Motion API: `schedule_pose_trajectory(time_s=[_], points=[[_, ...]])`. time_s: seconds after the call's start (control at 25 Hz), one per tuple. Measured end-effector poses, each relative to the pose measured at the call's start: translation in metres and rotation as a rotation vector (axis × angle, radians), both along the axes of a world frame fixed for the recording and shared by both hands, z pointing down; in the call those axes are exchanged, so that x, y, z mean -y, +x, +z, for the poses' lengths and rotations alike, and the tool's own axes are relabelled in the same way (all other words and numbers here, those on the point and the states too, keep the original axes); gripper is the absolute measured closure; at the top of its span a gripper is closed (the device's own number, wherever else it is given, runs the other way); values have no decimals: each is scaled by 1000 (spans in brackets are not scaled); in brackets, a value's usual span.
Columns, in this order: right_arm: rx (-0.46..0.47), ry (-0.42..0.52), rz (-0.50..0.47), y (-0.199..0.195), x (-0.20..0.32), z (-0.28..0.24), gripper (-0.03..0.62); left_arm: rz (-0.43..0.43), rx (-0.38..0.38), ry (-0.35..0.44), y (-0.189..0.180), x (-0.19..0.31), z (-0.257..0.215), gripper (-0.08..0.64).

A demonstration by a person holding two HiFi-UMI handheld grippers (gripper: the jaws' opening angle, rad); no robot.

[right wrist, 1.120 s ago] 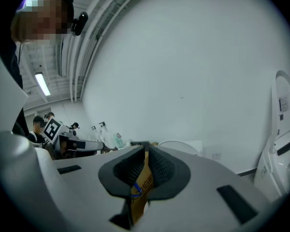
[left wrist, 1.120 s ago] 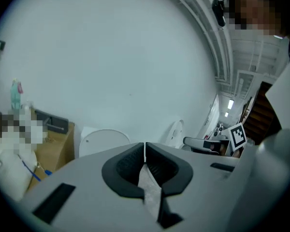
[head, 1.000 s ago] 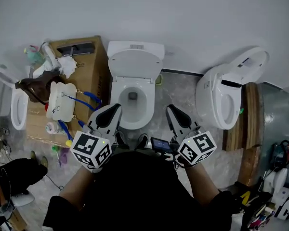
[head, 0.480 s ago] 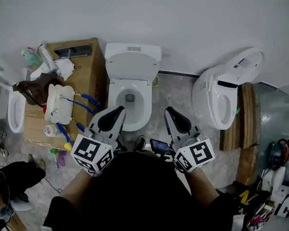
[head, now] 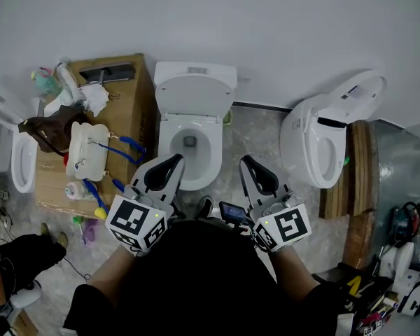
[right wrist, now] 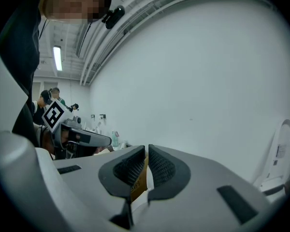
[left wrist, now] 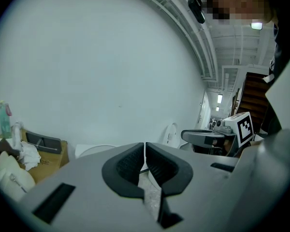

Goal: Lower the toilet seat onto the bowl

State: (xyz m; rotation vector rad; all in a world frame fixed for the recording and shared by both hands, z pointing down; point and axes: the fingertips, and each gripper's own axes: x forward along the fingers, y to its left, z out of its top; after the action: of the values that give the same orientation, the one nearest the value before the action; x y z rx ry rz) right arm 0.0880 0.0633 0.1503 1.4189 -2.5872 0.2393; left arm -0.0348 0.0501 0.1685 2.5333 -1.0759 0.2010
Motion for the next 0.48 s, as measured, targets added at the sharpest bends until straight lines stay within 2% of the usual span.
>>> schedule_pose_trajectory(time_s=[0.48], points=[[8,-15,3,-7,3,1,545,7,-1,11,-5,1,-1,534]])
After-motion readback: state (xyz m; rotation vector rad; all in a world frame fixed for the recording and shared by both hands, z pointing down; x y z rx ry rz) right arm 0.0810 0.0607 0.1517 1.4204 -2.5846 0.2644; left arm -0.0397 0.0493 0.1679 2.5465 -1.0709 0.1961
